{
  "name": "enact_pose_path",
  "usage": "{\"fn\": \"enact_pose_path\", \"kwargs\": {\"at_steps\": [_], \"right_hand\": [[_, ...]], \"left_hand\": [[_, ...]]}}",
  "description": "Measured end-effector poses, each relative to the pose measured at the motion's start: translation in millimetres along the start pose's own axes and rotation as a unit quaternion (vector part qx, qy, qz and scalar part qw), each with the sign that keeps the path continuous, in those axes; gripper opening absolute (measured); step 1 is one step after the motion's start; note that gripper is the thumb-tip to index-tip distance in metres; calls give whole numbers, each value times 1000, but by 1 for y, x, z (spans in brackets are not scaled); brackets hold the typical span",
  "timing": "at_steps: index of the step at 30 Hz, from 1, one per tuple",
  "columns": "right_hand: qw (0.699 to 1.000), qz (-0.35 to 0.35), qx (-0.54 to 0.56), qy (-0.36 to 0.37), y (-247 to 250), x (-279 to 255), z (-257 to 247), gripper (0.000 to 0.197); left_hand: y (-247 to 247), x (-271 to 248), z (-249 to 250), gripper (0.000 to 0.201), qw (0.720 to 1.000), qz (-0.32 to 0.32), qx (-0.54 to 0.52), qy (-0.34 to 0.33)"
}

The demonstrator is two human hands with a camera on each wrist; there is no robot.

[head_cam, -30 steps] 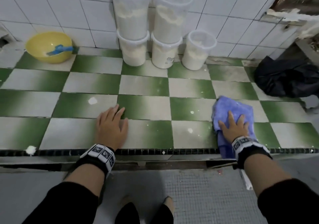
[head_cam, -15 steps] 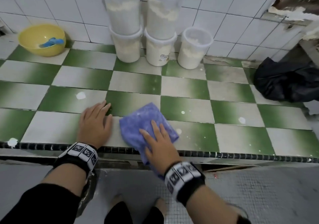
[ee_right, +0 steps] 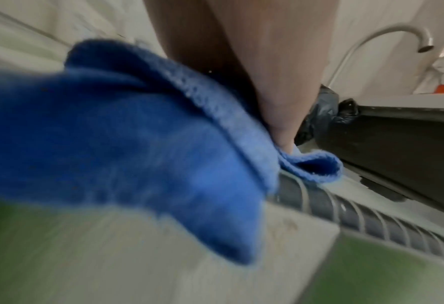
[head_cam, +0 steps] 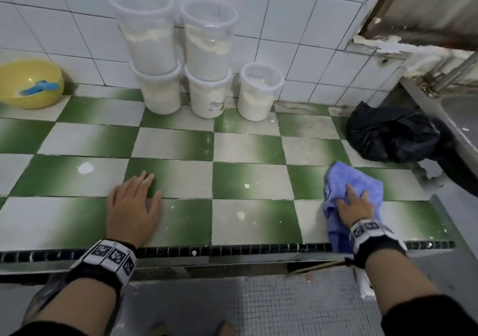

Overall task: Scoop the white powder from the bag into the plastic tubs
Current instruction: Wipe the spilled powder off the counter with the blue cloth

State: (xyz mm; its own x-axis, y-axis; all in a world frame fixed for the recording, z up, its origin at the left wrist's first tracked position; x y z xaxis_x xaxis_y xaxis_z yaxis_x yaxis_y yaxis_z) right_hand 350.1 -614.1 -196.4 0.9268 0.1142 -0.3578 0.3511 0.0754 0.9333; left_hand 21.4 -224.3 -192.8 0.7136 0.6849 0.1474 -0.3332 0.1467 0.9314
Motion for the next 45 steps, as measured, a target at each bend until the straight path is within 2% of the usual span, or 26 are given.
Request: {"fn": "enact_pose_path", "kwargs": {"at_steps": [3,7,10,17,22,25,27,29,31,33,36,41,43,45], "right_hand": [[998,-11,52,-18,20,21,-36,68],[998,-55,0,14,36,42,-92,71],[998,-45,-20,50,37,46,-139,72],[964,-28,-73,254,8,14,-277,70],[936,0,-91,341,0,-55,-357,62],[896,-24,-104,432,-24,-82,-406,62],[878,-40,-140,456,-39,-90,-436,63],[885,-38,-132,445,-33,-102,-460,63],[894,-5,-128,429,-24,-109,-481,61],[897,21,-133,421,-19,-113,-505,61],[889,11,-146,434,-16,-131,-544,61],[836,2,-164,523,-26,-191,-601,62],[799,-24,-150,582,-37,-235,-606,61],[781,-62,-91,614,-48,-279,-593,60]], "left_hand": [[-2,6,-3,64,1000,-2,8,9],[-2,6,-3,60,1000,2,3,16],[0,5,-1,58,1000,13,-5,19],[-1,4,0,53,999,16,-31,13],[4,4,-2,50,997,34,-72,15],[5,3,-7,48,992,56,-113,17],[9,2,-17,47,985,84,-149,39],[18,2,-36,46,976,119,-167,67],[31,3,-64,47,971,138,-169,102],[46,6,-99,50,968,135,-155,140],[69,12,-154,54,968,125,-124,180],[97,9,-241,52,954,152,-83,244],[104,7,-269,52,953,151,-65,254],[109,4,-290,55,955,142,-47,257]]}}
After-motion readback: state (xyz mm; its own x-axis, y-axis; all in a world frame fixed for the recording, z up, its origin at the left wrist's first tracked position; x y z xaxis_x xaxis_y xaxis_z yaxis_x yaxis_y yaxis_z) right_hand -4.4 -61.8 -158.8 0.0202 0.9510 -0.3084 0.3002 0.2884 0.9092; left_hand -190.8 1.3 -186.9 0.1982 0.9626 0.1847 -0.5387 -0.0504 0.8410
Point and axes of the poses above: each hand's wrist, its own x-axis towards the middle knuckle, its own y-axis out of the back of the hand, z = x × y, the point moved 4 cm from there along x, towards the middle knuckle
